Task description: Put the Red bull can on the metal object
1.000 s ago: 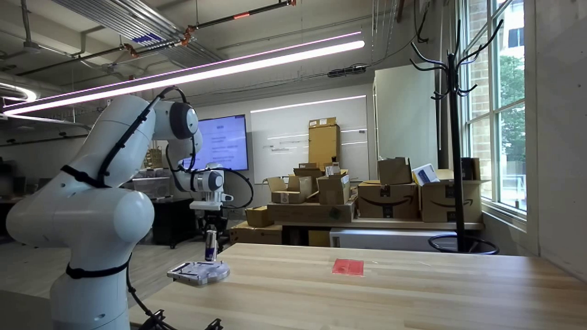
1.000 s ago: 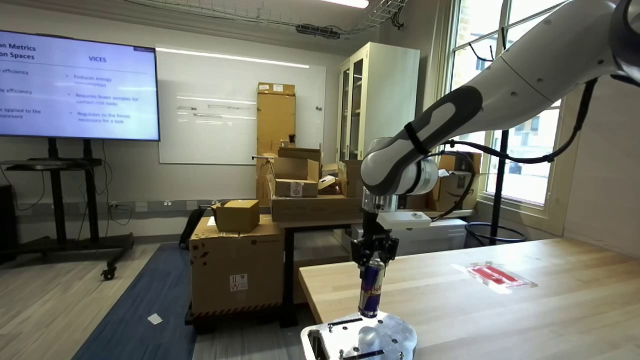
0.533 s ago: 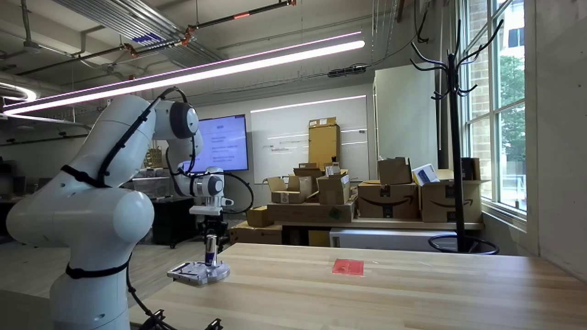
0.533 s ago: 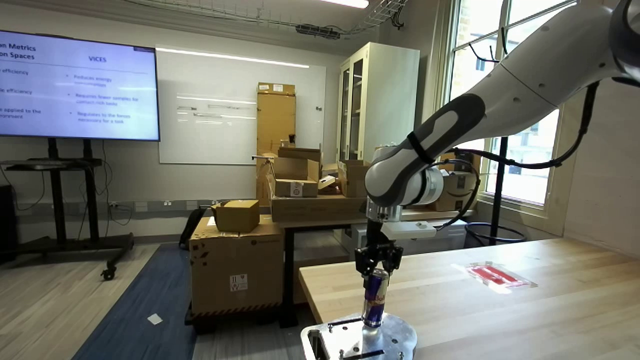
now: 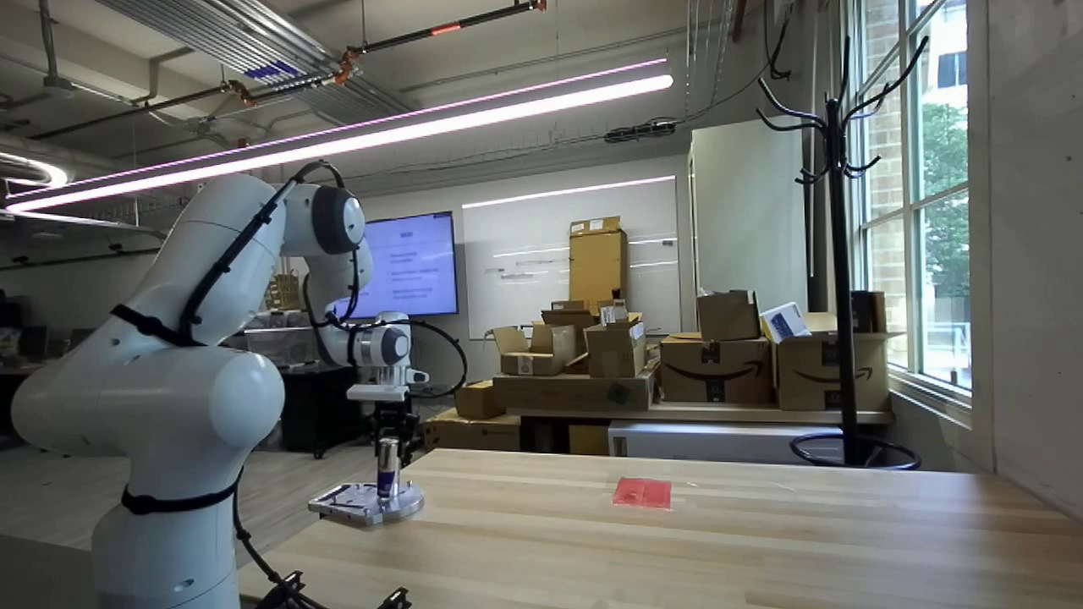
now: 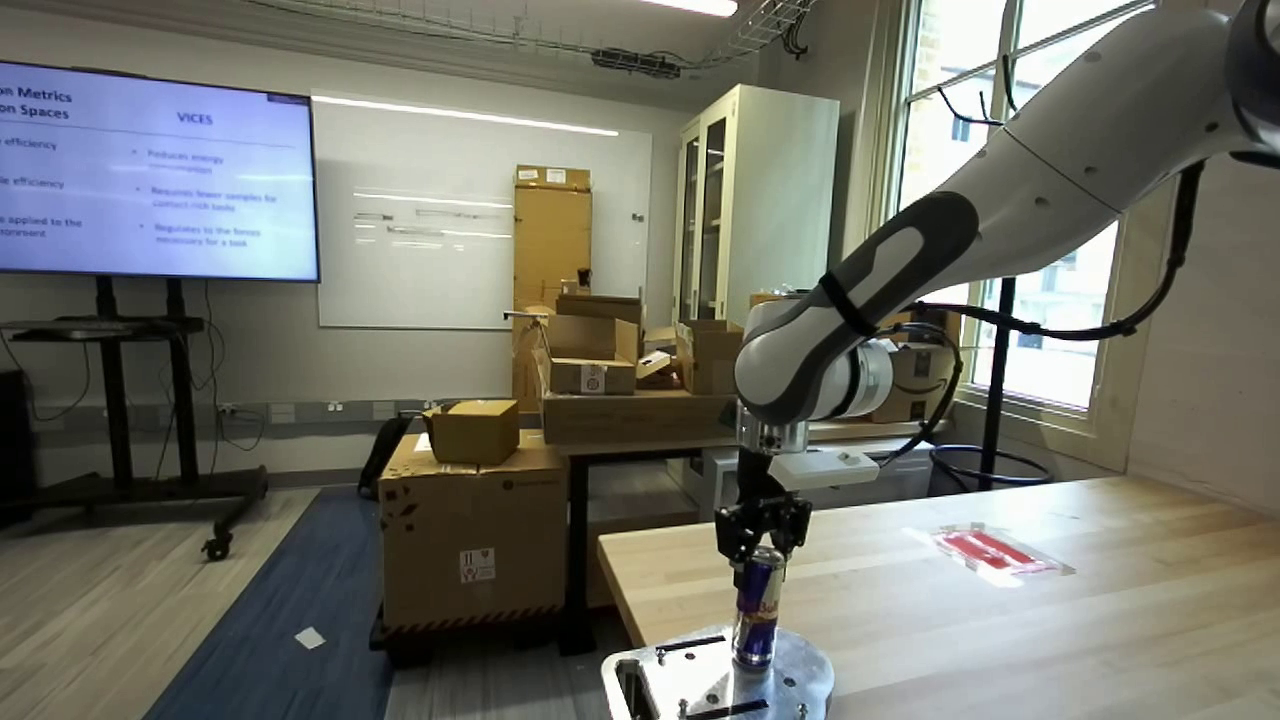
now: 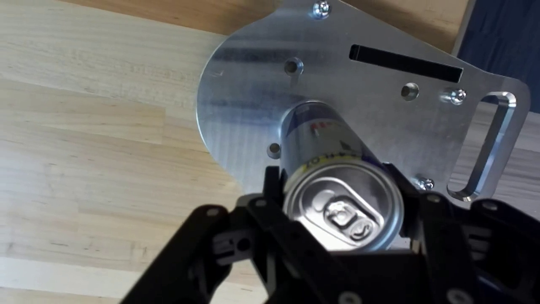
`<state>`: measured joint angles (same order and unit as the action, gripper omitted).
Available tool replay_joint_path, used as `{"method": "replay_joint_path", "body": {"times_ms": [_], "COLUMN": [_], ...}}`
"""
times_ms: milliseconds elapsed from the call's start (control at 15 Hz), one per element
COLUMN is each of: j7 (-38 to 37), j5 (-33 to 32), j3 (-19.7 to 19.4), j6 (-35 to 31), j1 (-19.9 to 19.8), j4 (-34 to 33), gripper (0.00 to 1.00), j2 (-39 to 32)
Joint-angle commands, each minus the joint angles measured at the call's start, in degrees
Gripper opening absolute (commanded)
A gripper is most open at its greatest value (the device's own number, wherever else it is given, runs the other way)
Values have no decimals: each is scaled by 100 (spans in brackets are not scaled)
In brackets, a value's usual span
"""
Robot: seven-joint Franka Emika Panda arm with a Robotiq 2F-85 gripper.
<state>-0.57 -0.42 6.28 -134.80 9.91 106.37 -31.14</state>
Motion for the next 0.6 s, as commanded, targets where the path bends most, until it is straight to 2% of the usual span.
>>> {"method": "replay_joint_path", "body": {"times_ms": [0, 67, 133, 533], "j7": [-55, -98, -114, -287], "j5": [-416, -564, -677, -1667], "j3": [-111, -146, -164, -264], "j6": [149, 163, 162, 20], "j1": [153, 204, 236, 484], "j4": [217, 270, 357, 1237], "gripper": [89, 97, 100, 100], "j2": [224, 263, 337, 1279]}}
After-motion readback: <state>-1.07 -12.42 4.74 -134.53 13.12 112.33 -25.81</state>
